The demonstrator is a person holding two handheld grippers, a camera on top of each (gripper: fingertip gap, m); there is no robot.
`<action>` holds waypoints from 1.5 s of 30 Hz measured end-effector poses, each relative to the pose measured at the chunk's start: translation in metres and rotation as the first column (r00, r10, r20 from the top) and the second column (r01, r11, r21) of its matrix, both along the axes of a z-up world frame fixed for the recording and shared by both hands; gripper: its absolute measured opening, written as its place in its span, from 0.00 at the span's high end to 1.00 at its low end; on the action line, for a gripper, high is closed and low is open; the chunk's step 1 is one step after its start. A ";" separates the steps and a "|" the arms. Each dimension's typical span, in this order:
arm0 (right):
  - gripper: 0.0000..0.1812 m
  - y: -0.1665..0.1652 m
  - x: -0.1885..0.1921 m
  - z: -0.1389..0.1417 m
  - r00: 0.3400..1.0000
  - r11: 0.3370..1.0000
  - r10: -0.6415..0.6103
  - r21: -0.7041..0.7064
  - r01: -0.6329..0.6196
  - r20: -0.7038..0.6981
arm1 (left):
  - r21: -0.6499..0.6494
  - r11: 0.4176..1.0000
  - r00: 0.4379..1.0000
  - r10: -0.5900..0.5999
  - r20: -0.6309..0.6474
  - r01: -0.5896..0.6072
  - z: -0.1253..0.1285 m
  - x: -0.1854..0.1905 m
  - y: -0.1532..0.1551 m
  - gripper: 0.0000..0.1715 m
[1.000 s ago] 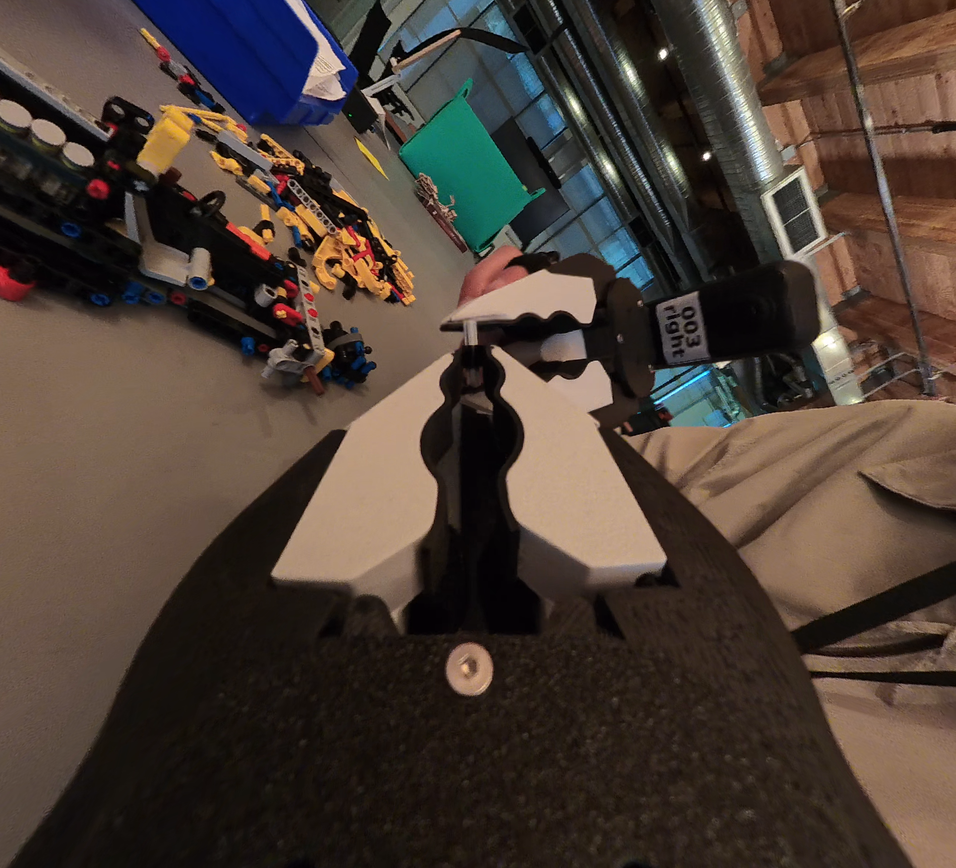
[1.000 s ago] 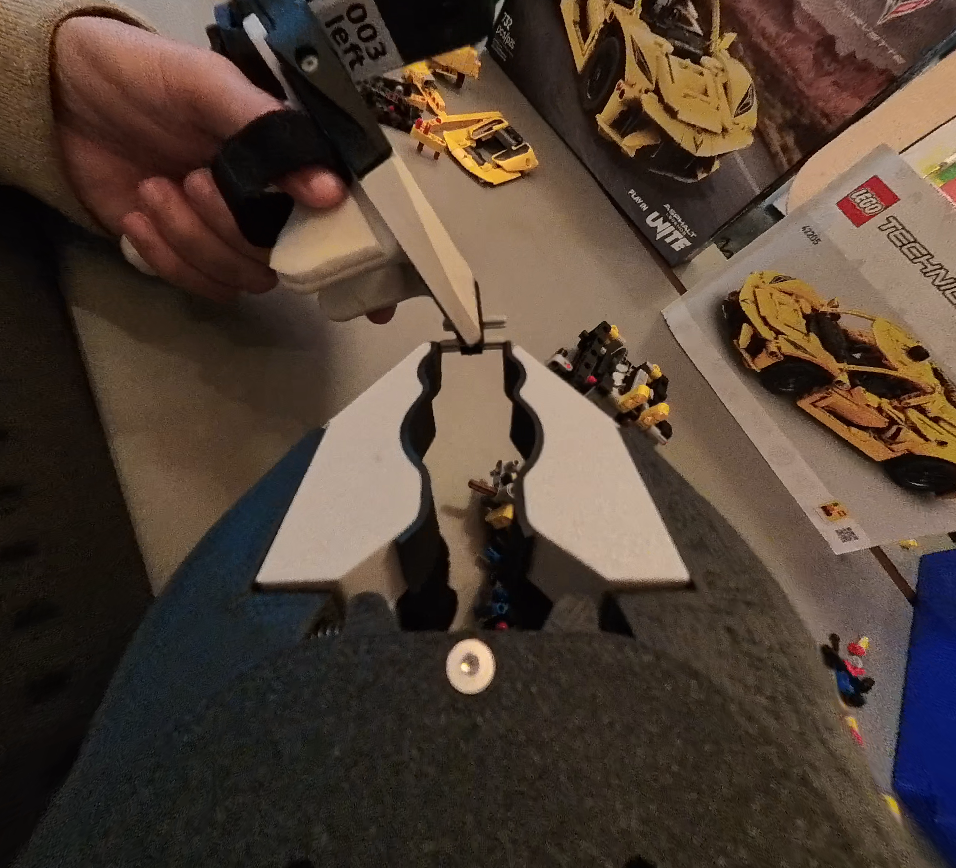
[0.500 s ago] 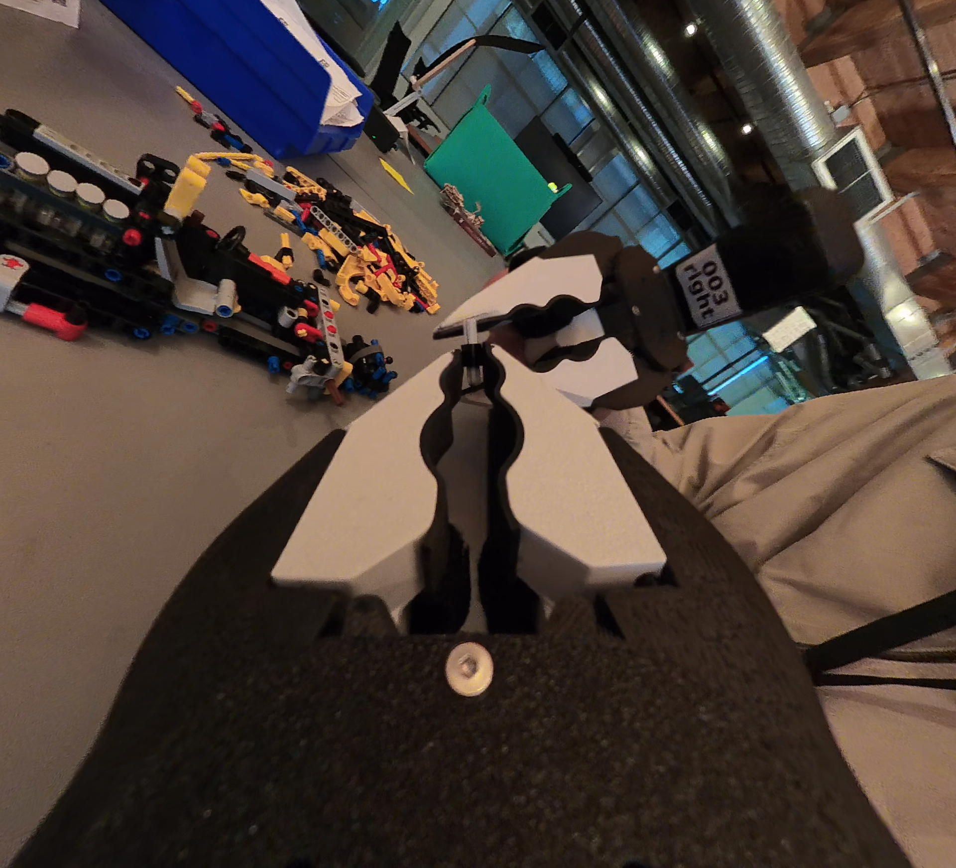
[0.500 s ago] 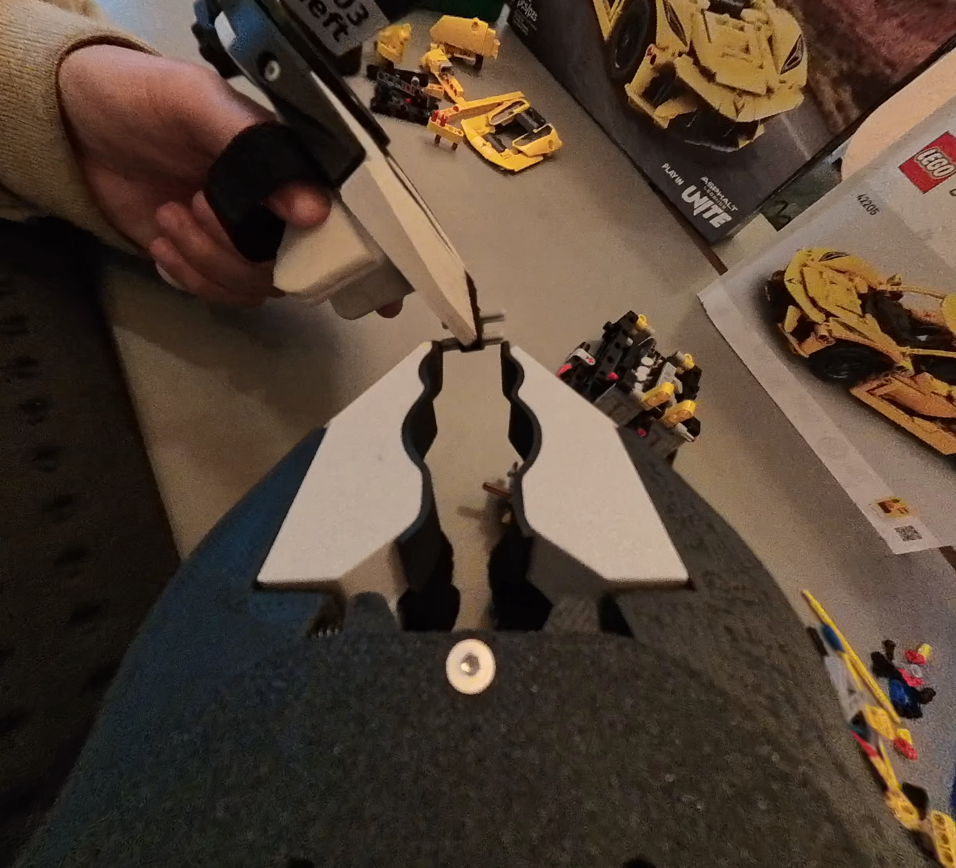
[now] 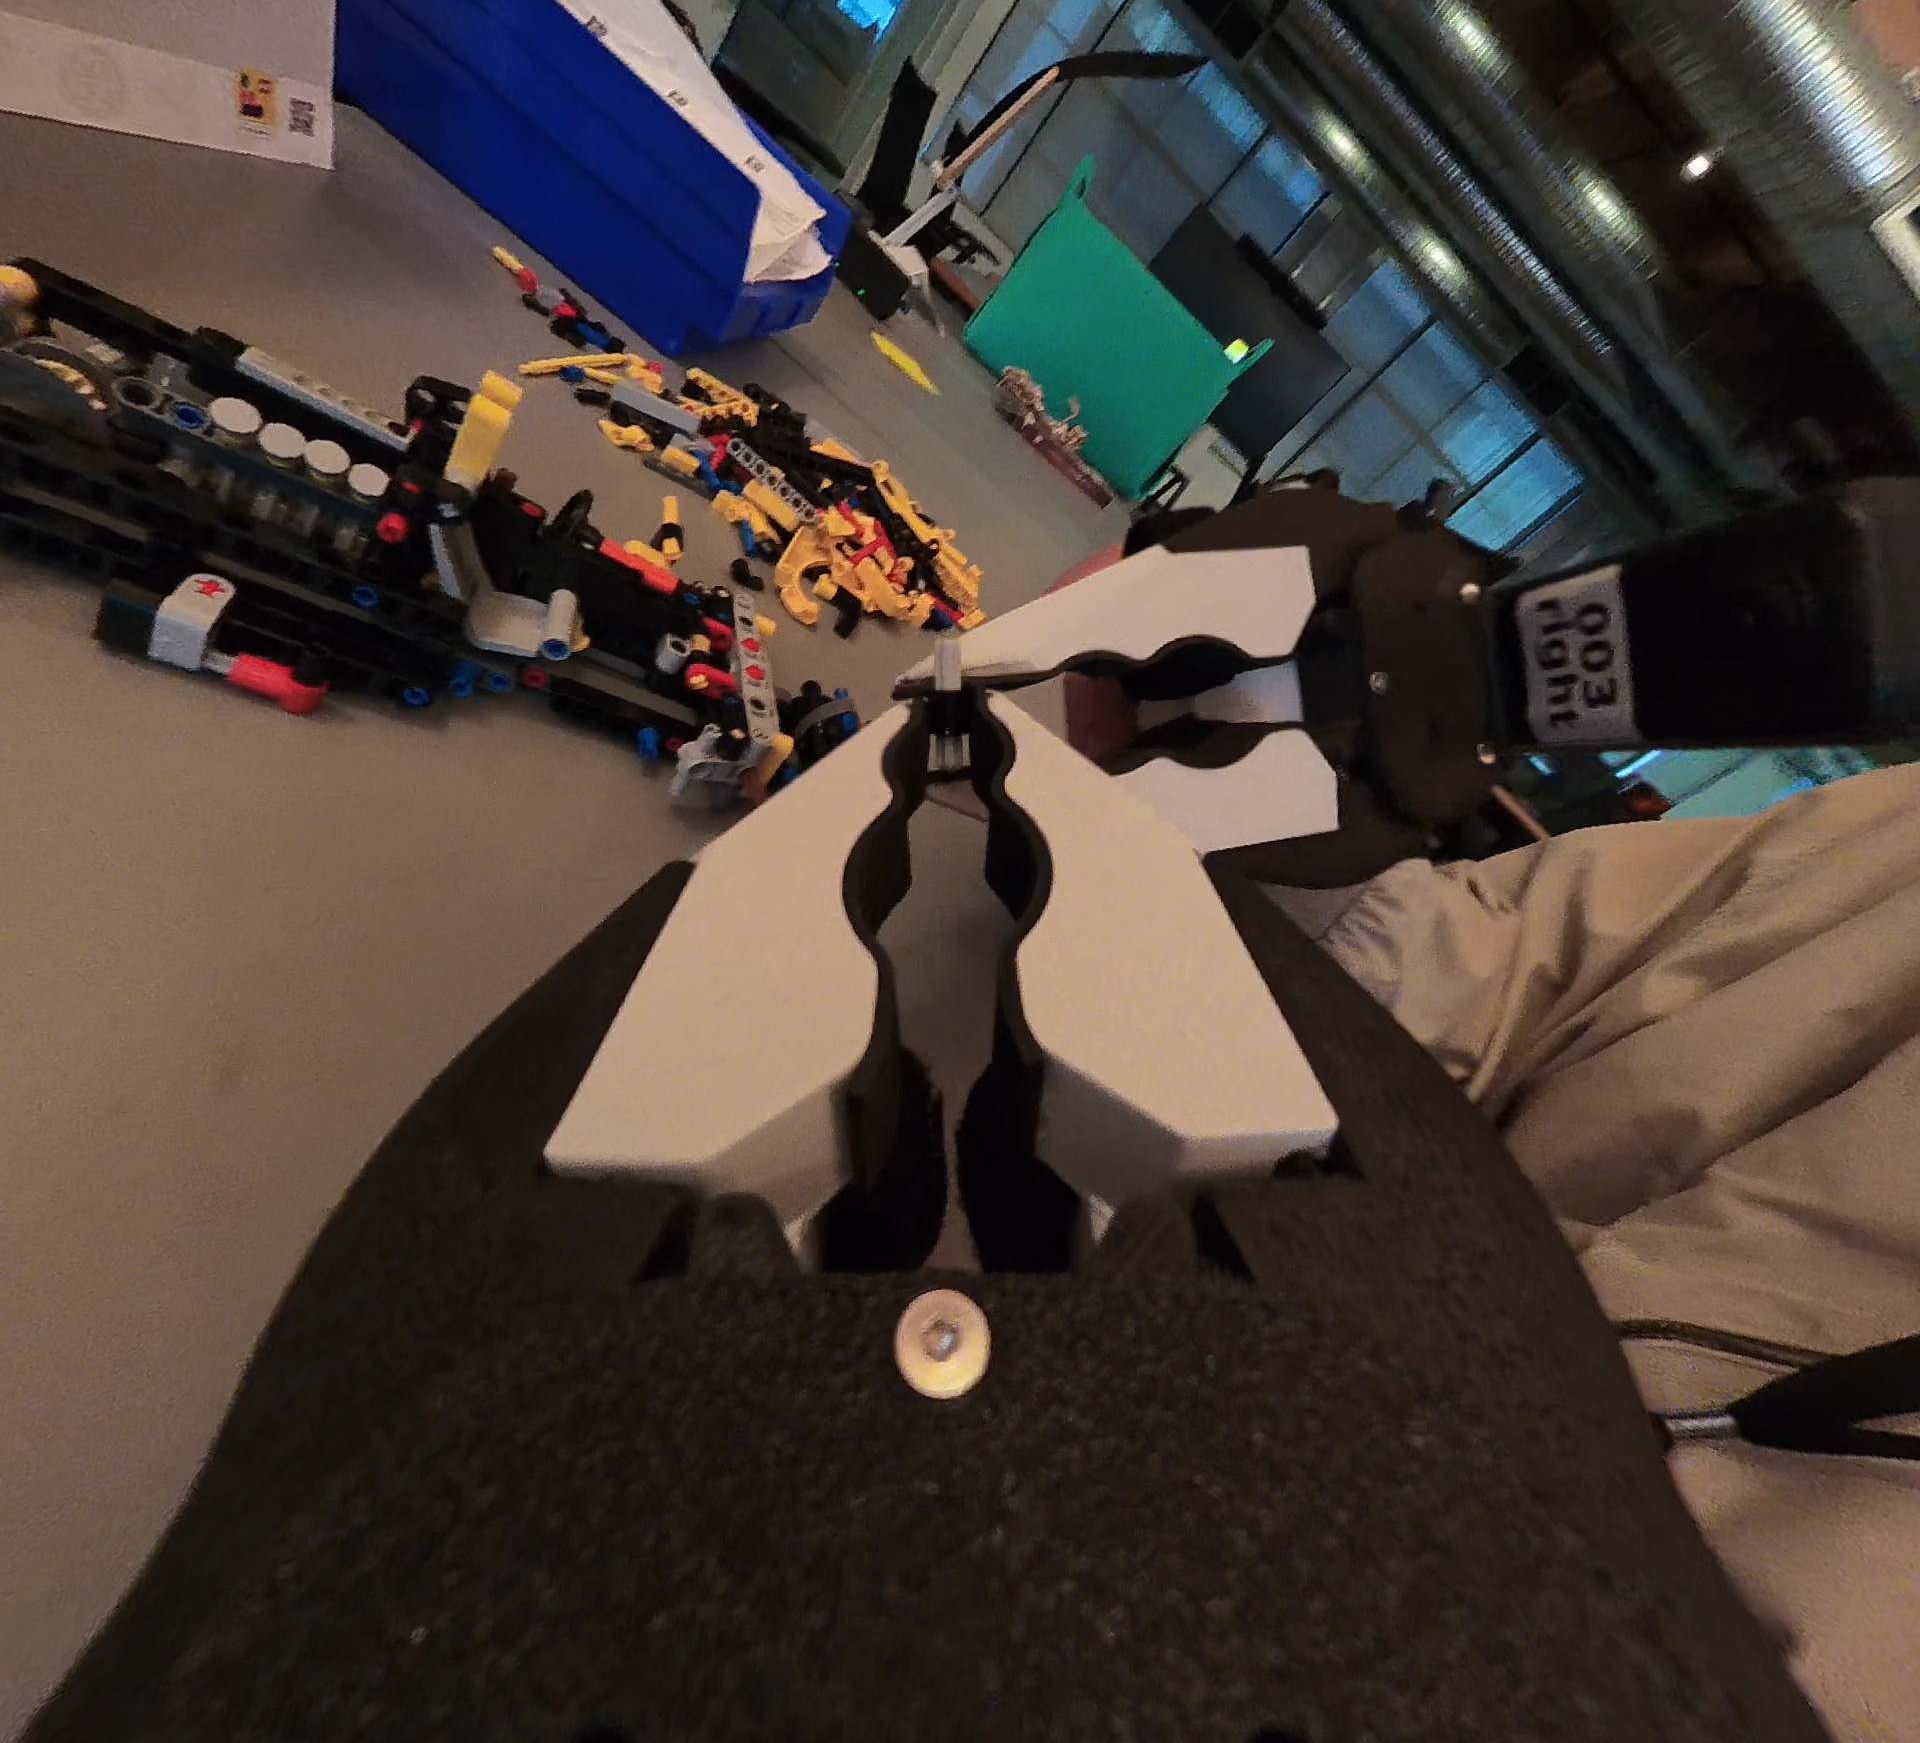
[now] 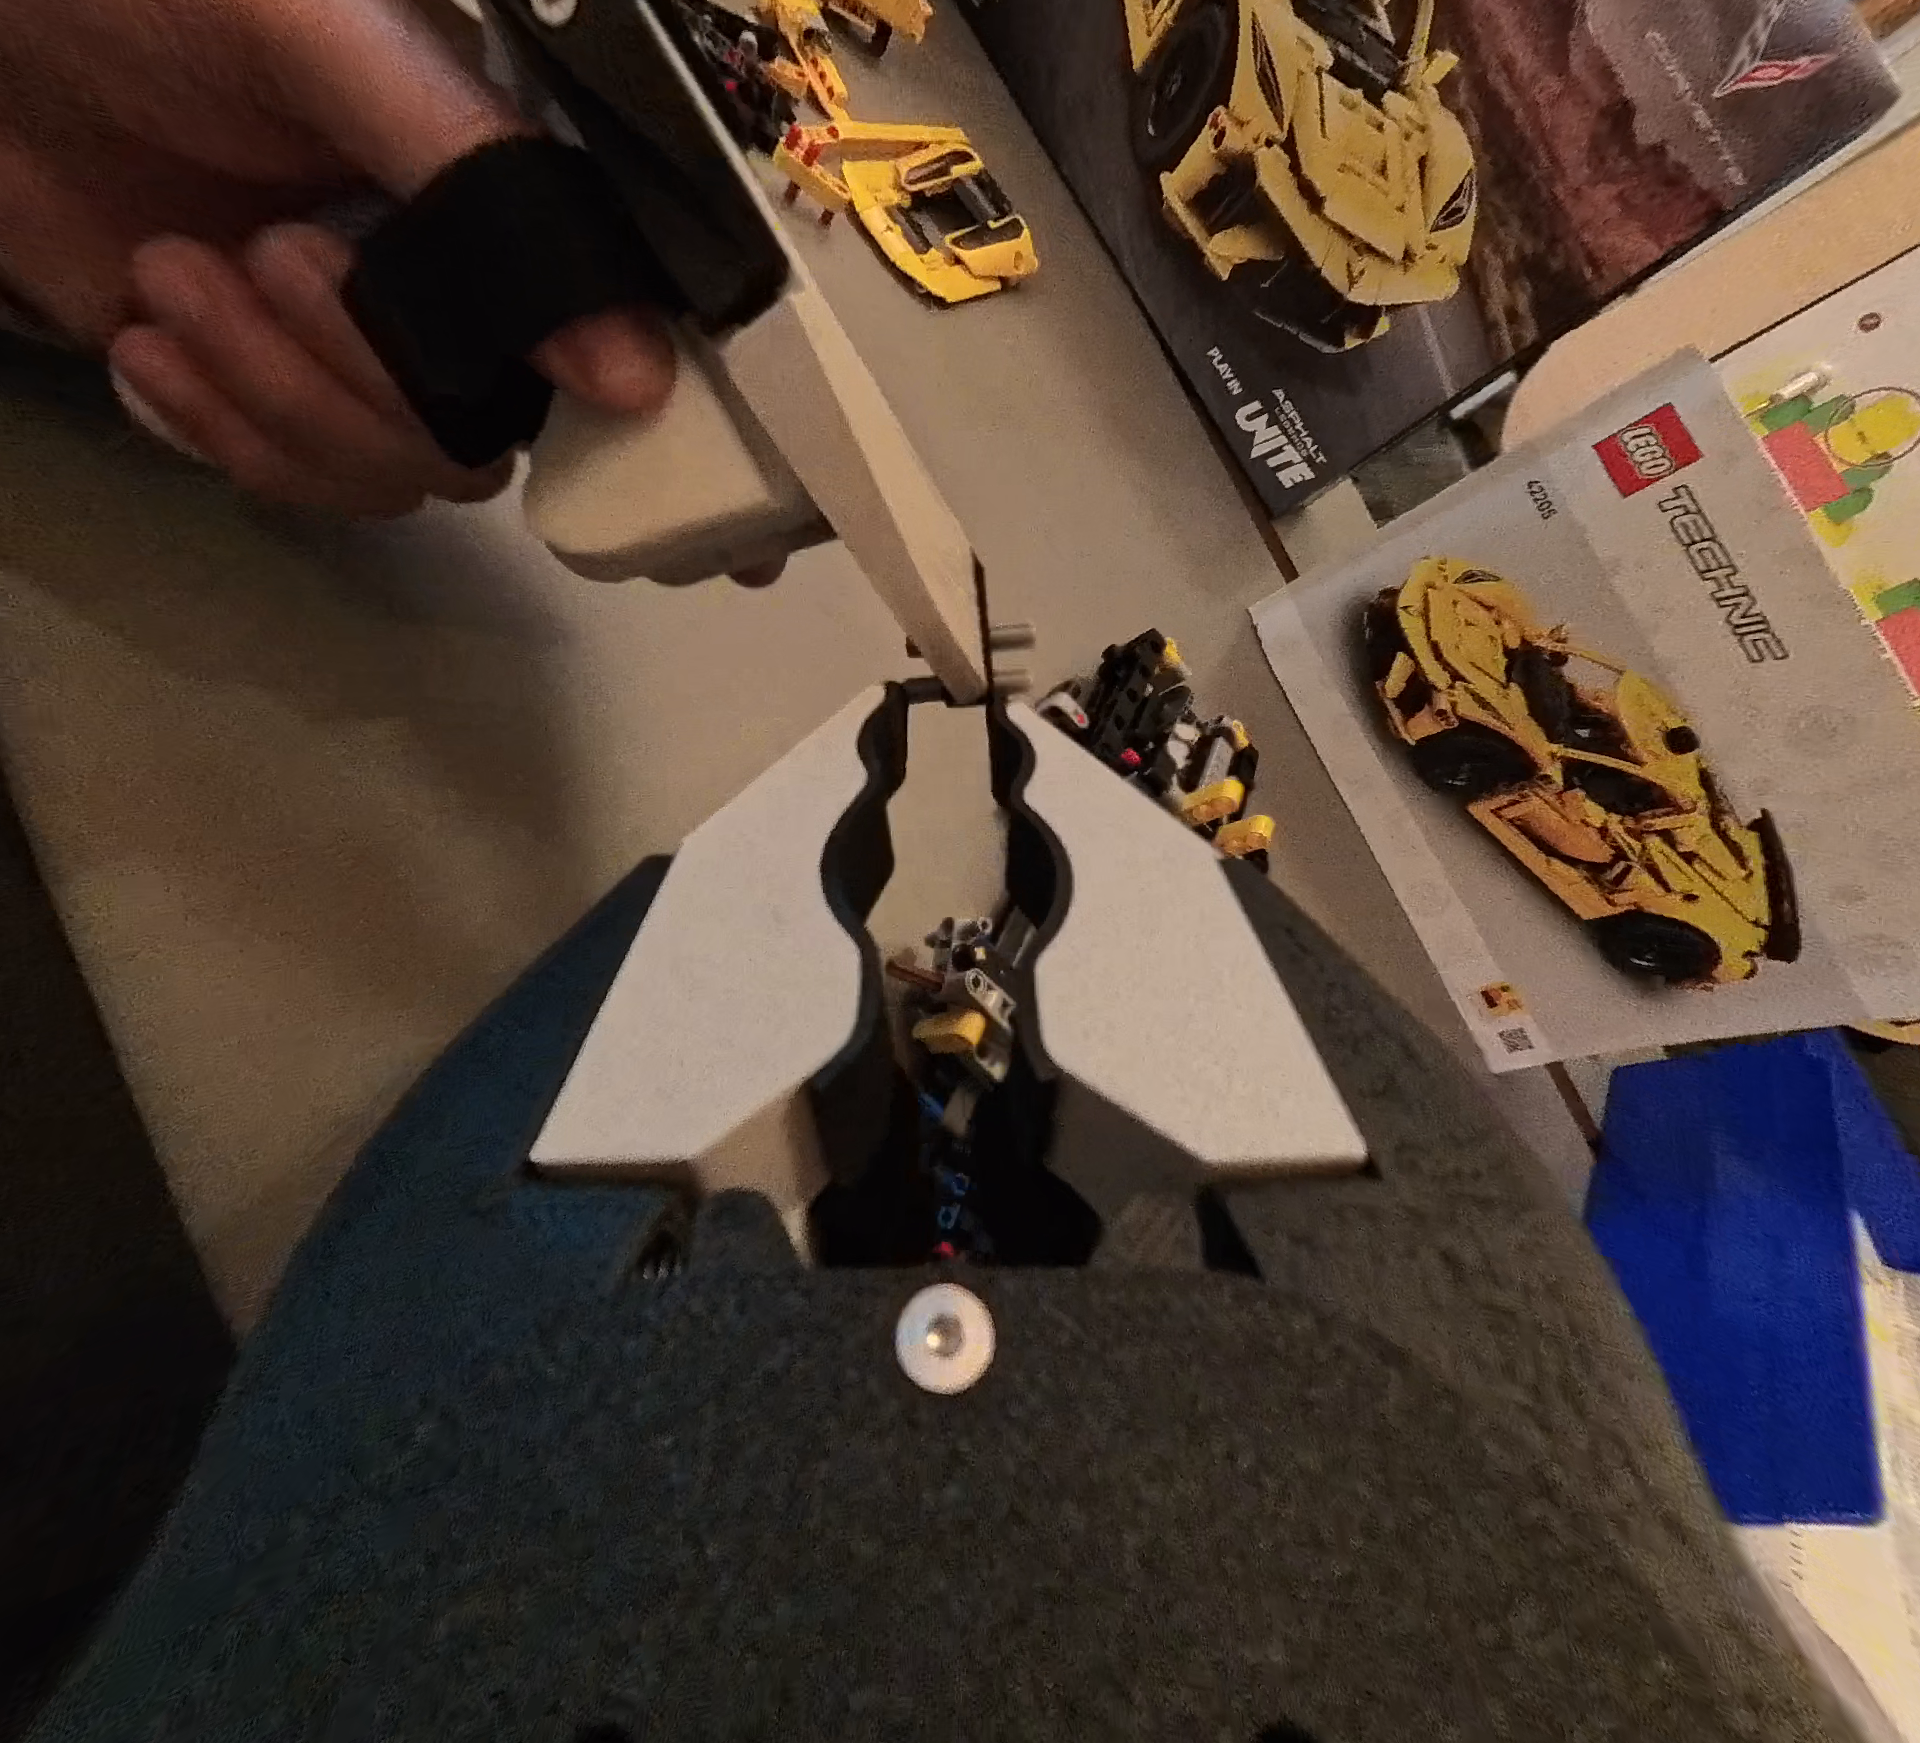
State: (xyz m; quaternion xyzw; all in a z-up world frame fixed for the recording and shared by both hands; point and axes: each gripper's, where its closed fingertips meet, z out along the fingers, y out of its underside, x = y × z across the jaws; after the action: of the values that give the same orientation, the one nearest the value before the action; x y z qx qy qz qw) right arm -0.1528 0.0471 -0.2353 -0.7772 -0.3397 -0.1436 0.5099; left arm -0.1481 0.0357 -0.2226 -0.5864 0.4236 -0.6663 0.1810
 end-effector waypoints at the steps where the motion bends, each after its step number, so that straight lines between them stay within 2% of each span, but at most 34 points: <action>1: 0.92 0.000 0.000 -0.001 1.000 1.000 -0.007 0.004 0.007 0.013 | -0.002 1.000 1.000 -0.001 -0.005 0.001 -0.001 0.000 0.000 0.96; 14: 0.94 -0.002 -0.004 -0.005 0.999 1.000 0.006 -0.008 -0.006 0.041 | -0.052 0.998 0.999 -0.037 -0.019 0.036 -0.005 -0.003 -0.001 0.96; 24: 0.94 -0.007 -0.007 -0.001 0.995 0.996 0.087 0.031 -0.089 0.041 | -0.117 0.988 0.995 -0.101 0.025 0.103 0.000 -0.007 -0.006 0.96; 25: 0.94 -0.006 -0.006 0.003 0.995 0.994 0.099 0.050 -0.099 -0.011 | -0.141 0.985 0.994 -0.093 0.054 0.100 0.005 -0.006 -0.005 0.96; 26: 0.93 -0.004 -0.008 0.010 0.985 0.991 0.124 0.069 -0.116 -0.124 | -0.182 0.976 0.991 -0.101 0.088 0.116 0.012 -0.007 -0.003 0.96; 28: 0.92 -0.006 -0.013 0.024 0.927 0.984 0.172 0.099 -0.147 -0.334 | -0.250 0.953 0.979 -0.139 0.147 0.173 0.024 -0.010 -0.004 0.96; 30: 0.90 -0.009 -0.012 0.032 0.890 0.978 0.195 0.151 -0.144 -0.411 | -0.281 0.943 0.977 -0.139 0.164 0.181 0.025 -0.010 -0.006 0.96; 32: 0.85 -0.008 -0.010 0.034 0.884 0.974 0.187 0.200 -0.108 -0.429 | -0.337 0.919 0.974 -0.153 0.166 0.202 0.025 -0.009 -0.007 0.96; 38: 0.90 -0.004 -0.007 0.028 0.924 0.969 0.130 0.243 -0.042 -0.359 | -0.371 0.911 0.981 -0.141 0.131 0.180 0.019 -0.006 -0.003 0.96; 41: 0.91 -0.005 -0.007 0.028 0.899 0.972 0.156 0.225 -0.066 -0.408 | -0.353 0.916 0.980 -0.152 0.129 0.189 0.018 -0.005 -0.006 0.95; 44: 0.91 -0.009 -0.006 0.029 0.873 0.971 0.191 0.216 -0.101 -0.448 | -0.341 0.913 0.972 -0.184 0.147 0.224 0.023 -0.008 -0.011 0.90; 45: 0.91 -0.010 -0.008 0.030 0.857 0.969 0.211 0.213 -0.122 -0.470 | -0.322 0.920 0.972 -0.186 0.144 0.224 0.022 -0.008 -0.012 0.92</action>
State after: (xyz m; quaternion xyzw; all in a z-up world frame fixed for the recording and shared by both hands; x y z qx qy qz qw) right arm -0.1611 0.0366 -0.2053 -0.7077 -0.2517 0.0730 0.6561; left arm -0.1559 0.0236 -0.2008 -0.5233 0.3522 -0.7753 0.0307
